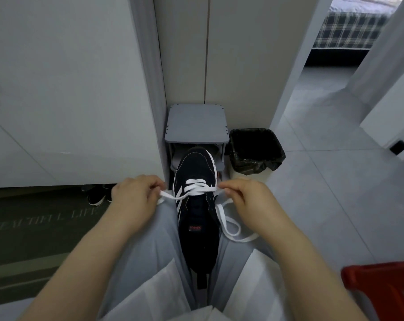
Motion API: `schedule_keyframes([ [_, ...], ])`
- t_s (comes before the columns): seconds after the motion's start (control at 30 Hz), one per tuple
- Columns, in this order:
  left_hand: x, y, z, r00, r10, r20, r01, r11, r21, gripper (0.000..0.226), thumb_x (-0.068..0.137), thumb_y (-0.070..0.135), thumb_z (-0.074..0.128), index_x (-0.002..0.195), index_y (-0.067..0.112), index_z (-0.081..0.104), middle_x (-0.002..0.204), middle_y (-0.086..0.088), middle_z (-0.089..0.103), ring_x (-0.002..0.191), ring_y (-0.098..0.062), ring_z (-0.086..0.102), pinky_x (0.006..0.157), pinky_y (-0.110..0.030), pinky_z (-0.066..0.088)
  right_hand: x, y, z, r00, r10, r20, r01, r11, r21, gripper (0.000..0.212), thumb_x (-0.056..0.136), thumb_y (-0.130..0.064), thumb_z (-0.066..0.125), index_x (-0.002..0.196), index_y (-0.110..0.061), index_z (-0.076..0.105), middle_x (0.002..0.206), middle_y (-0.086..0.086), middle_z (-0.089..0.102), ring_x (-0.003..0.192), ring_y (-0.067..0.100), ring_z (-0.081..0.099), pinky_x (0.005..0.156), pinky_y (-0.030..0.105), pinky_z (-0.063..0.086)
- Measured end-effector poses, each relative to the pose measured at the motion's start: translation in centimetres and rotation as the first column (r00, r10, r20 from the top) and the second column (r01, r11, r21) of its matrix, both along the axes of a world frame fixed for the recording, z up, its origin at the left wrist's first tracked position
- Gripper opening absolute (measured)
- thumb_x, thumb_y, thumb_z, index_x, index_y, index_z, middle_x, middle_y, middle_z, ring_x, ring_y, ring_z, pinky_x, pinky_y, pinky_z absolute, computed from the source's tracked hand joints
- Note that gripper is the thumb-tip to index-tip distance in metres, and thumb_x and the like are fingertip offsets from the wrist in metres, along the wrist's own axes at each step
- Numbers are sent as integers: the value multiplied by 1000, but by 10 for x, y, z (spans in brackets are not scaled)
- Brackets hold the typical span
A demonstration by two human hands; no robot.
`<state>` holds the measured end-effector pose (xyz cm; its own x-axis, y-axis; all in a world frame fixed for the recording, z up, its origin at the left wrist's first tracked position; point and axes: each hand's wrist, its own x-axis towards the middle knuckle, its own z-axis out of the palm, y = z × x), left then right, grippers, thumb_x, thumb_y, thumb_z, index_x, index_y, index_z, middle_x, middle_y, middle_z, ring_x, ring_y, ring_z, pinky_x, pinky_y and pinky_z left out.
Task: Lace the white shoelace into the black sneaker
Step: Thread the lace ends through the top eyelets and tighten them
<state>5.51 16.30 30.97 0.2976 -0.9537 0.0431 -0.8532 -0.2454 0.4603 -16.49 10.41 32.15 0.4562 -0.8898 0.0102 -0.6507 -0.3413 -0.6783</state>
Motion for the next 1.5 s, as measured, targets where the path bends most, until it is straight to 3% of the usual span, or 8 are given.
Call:
schedule_keyframes([
  [0.2, -46, 4, -10, 987, -161, -23, 148, 945, -291, 28, 74, 36, 45, 88, 28, 68, 90, 9, 57, 85, -16, 51, 81, -37, 38, 11, 2, -15, 983, -141, 119, 133, 988, 73, 5, 81, -26, 70, 78, -22, 70, 68, -12, 62, 65, -2, 56, 59, 8, 41],
  [0.47, -64, -7, -33, 999, -48, 3, 47, 954, -297, 18, 62, 26, 83, 76, 31, 73, 78, 11, 40, 78, -14, 34, 74, -33, 22, 7, 6, -19, 983, -64, 174, 60, 998, 29, 18, 90, -12, 57, 100, -18, 72, 91, -10, 63, 82, -2, 58, 77, 4, 42],
  [1.1, -60, 7, -23, 982, -42, -186, -27, 935, -354, 9, 78, 21, 60, 69, 22, 59, 88, 19, 51, 89, -14, 45, 77, -17, 22, 13, -9, -29, 997, -78, 16, 80, 966, -246, 18, 85, -18, 65, 102, -19, 71, 96, -9, 49, 91, 8, 45, 79, 17, 34],
  [1.23, -57, 24, 10, 418, -226, -880, -109, 949, -295, 17, 93, 1, 41, 77, 4, 42, 91, -4, 72, 89, -10, 66, 78, -12, 47, 9, -12, -22, 1000, 21, -11, -23, 989, -148, 8, 86, -24, 64, 87, -20, 70, 92, -8, 65, 96, 12, 52, 84, 24, 37],
  [1.33, -44, 27, 18, 139, -169, -976, -252, 947, -200, 22, 94, 2, 32, 73, 7, 35, 52, -1, 51, 49, -15, 50, 48, -19, 47, 3, -12, 3, 968, 15, 251, -51, 989, 139, 14, 87, -22, 62, 75, -23, 68, 64, -18, 64, 66, -4, 56, 65, 9, 42],
  [1.37, -37, 25, 19, 144, -114, -983, -264, 953, -149, 26, 95, 1, 30, 71, 10, 35, 48, 3, 41, 44, -12, 36, 41, -17, 37, 1, -12, 11, 954, -11, 301, -43, 985, 170, 17, 87, -21, 62, 71, -20, 67, 57, -20, 61, 58, -6, 54, 59, 6, 39],
  [1.43, -23, 18, 12, 586, -16, -810, -139, 983, -120, 25, 96, 12, 34, 73, 17, 42, 49, 11, 40, 47, -11, 33, 43, -21, 33, -3, -13, 21, 919, -47, 390, -37, 978, 207, 22, 89, -19, 58, 68, -15, 65, 51, -19, 60, 51, -6, 51, 55, 4, 37],
  [1.5, -18, 16, 8, 964, -124, -234, 117, 992, -41, 18, 91, 39, 43, 81, 29, 53, 66, 13, 53, 66, -13, 50, 63, -31, 44, -5, -14, 28, 889, -62, 454, -46, 974, 222, 25, 91, -19, 55, 69, -13, 66, 53, -16, 62, 50, -4, 49, 57, 5, 39],
])
